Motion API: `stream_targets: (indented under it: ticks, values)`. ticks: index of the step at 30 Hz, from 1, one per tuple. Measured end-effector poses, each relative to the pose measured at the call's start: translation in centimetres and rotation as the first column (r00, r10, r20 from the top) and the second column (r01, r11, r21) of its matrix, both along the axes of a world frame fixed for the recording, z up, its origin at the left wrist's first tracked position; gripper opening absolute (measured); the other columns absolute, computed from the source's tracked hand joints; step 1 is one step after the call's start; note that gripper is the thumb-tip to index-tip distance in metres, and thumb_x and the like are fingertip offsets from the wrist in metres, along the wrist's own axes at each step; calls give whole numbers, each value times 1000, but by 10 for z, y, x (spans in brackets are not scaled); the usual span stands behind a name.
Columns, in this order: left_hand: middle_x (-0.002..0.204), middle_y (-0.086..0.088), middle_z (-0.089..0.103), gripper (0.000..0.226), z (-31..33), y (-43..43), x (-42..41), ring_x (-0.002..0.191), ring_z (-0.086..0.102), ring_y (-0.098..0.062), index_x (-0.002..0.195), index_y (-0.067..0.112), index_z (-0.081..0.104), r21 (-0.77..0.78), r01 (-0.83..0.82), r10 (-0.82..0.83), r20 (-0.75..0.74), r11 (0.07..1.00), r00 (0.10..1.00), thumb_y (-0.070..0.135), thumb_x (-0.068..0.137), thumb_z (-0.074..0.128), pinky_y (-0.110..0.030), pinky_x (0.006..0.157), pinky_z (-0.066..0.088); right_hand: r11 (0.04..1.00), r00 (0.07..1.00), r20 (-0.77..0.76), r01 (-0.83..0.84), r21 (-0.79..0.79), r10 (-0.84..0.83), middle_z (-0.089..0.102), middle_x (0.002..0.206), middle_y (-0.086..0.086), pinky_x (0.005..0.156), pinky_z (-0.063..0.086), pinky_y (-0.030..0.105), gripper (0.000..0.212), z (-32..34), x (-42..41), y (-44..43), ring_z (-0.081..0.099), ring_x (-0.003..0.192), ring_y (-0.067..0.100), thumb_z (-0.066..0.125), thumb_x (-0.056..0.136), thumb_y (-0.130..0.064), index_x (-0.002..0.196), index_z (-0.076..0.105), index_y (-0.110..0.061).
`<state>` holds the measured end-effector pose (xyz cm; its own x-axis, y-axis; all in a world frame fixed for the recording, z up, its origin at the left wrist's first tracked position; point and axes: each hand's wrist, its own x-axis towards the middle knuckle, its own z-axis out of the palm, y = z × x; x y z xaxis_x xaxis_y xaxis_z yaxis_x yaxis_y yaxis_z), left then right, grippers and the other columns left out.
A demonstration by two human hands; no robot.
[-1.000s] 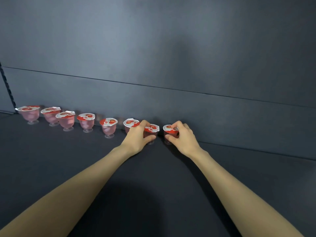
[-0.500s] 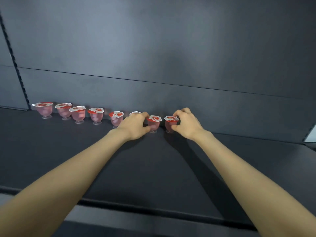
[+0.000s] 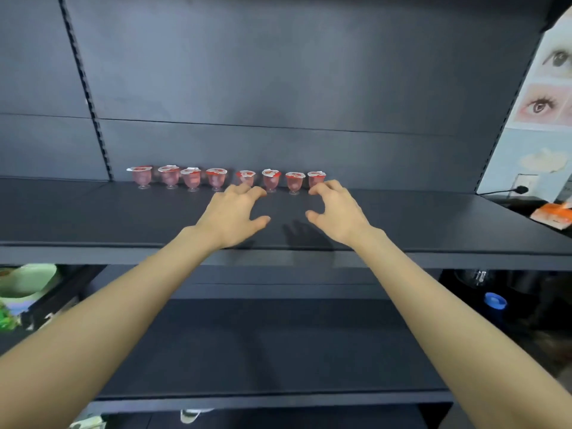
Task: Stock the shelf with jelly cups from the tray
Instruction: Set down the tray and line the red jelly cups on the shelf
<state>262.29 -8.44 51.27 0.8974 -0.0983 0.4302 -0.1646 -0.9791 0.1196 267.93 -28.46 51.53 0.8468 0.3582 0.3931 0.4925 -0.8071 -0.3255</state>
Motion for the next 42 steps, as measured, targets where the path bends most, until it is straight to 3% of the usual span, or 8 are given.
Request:
stream_targets:
  ticks: [9, 18, 22, 27, 31, 36, 42]
  values:
    - [135, -6, 49, 56, -63, 10, -104, 125, 42, -27, 139, 14, 42, -10, 15, -15, 37, 1000, 999, 39, 91, 56, -38, 102, 30, 995, 997, -11, -81, -54, 80, 37, 144, 1, 92, 41, 37, 48, -60, -100, 12, 34, 128, 23, 55, 94, -24, 139, 40, -17]
    - [115, -14, 62, 52, -172, 30, -183, 106, 58, -36, 125, 5, 57, -19, -47, 45, -113, 999, 993, 30, 81, 71, -45, 90, 44, 974, 959, -233, -194, -114, 163, 33, 146, 2, 94, 43, 40, 49, -167, -157, 28, 31, 131, 23, 53, 95, -25, 141, 36, -16]
    - [122, -14, 59, 53, -228, 45, -204, 113, 55, -36, 129, 7, 54, -56, -106, 89, -251, 993, 964, 31, 83, 69, -46, 93, 42, 972, 923, -350, -211, -108, 161, 33, 147, 3, 98, 40, 39, 50, -223, -172, 43, 30, 133, 24, 53, 95, -25, 142, 36, -16]
    - [137, -7, 47, 56, -305, 69, -207, 128, 40, -28, 138, 15, 43, -121, -200, 117, -492, 972, 863, 43, 90, 52, -40, 104, 29, 968, 848, -518, -211, -138, 111, 37, 145, 4, 99, 41, 37, 51, -309, -187, 73, 34, 132, 24, 54, 94, -25, 141, 37, -15]
    - [141, -6, 43, 55, -373, 94, -200, 130, 38, -26, 142, 17, 37, -152, -224, 62, -679, 963, 731, 37, 93, 53, -42, 106, 29, 969, 772, -636, -161, -189, 4, 37, 145, 4, 97, 43, 37, 51, -382, -193, 98, 36, 131, 24, 53, 95, -28, 142, 38, -15]
    - [140, -5, 43, 54, -460, 120, -188, 126, 42, -25, 141, 19, 36, -203, -242, -22, -807, 949, 590, 41, 93, 51, -36, 103, 33, 977, 634, -766, -74, -200, -109, 41, 143, 5, 105, 38, 38, 51, -468, -195, 126, 36, 133, 27, 55, 93, -26, 141, 40, -18]
    - [129, -7, 52, 42, -561, 136, -186, 117, 49, -22, 132, 16, 47, -300, -347, -110, -875, 889, 472, 32, 93, 52, -30, 95, 38, 969, 469, -852, 44, -241, -233, 44, 141, 8, 102, 43, 38, 50, -566, -199, 134, 43, 128, 28, 57, 92, -26, 139, 42, -15]
